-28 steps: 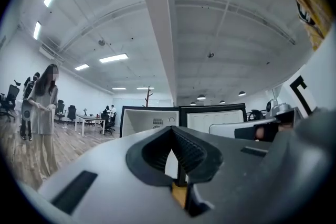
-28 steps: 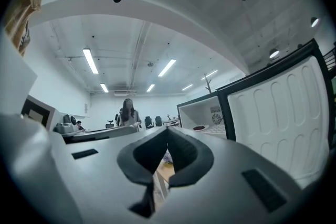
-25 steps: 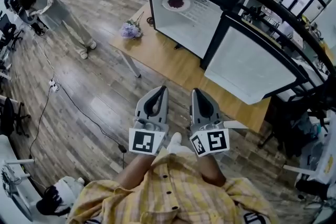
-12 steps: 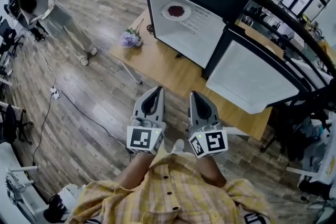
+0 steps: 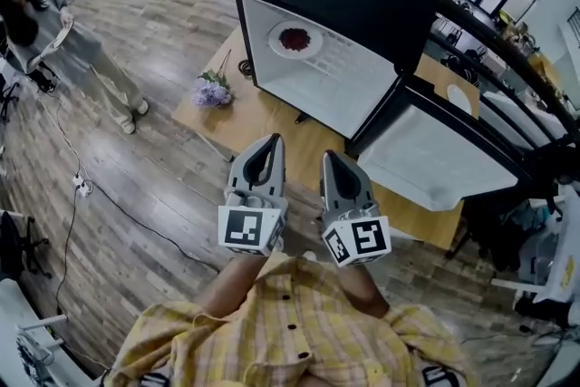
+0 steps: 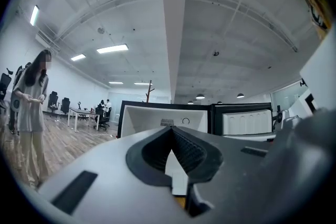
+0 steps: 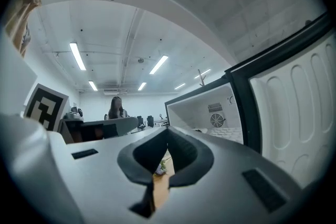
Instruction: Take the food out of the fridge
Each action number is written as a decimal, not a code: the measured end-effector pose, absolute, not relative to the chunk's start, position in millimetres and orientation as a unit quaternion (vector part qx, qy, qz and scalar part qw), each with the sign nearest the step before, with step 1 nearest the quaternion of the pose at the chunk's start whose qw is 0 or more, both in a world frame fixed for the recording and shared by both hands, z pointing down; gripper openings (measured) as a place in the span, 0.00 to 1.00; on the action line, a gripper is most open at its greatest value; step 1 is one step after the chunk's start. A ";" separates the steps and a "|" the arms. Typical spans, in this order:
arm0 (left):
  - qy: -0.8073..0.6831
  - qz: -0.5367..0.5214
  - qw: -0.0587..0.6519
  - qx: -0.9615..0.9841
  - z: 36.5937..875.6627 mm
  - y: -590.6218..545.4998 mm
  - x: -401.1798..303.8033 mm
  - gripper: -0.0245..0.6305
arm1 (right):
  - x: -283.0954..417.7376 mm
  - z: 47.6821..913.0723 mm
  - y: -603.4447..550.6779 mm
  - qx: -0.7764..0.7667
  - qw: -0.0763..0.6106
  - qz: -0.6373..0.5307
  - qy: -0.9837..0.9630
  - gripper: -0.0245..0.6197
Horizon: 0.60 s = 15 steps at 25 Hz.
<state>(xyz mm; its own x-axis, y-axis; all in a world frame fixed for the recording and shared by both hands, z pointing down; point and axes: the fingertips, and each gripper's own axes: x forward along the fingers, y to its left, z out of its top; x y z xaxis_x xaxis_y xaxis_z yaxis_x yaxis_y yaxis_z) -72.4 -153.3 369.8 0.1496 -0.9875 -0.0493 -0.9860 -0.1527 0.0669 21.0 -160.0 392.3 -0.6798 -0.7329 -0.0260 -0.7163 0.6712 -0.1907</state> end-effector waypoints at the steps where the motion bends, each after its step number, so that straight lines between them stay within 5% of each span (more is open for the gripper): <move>1: -0.650 -0.037 0.017 0.759 371.9 -160.5 -77.2 0.05 | 16.8 394.5 -165.7 -0.400 0.049 -0.084 0.911 0.05; 15: -0.614 -0.049 0.038 0.787 383.6 -247.8 -122.2 0.05 | -21.4 401.3 -226.2 -0.443 0.037 -0.077 0.893 0.05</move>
<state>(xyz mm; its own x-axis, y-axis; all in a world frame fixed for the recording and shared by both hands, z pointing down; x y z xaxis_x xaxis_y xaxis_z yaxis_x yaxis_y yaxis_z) -122.2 -247.8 383.6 0.2420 -0.9698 -0.0308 -0.9623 -0.2439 0.1204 -21.4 -226.2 401.3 -0.6051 -0.7961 0.0028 -0.7848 0.5959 -0.1703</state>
